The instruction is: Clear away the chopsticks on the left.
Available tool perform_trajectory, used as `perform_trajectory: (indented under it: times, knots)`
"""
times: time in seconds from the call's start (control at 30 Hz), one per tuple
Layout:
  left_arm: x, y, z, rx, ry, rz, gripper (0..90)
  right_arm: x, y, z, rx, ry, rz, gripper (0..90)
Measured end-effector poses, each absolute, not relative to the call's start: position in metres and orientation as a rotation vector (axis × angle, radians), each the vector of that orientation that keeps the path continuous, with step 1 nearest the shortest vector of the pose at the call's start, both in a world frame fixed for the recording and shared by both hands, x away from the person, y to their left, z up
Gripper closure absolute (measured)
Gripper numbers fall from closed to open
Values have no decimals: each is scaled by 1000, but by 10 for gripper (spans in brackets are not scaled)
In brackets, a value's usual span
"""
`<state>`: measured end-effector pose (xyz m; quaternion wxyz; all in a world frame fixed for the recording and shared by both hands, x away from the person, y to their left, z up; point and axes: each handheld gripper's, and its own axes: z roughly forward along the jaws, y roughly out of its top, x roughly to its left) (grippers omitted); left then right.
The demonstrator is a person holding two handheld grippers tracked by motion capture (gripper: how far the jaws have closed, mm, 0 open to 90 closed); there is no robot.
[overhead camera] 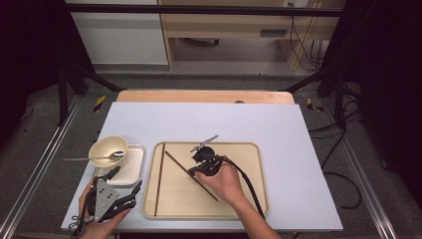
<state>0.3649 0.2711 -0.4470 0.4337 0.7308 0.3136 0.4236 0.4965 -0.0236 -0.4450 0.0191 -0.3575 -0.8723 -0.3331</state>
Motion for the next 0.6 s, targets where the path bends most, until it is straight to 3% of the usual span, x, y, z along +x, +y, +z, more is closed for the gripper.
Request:
perform_trajectory:
  times: [0.6]
  knots:
    - [365, 270, -448, 1823, 781, 1058, 216, 469, -67, -455, -1112, -2691, -999, 900]
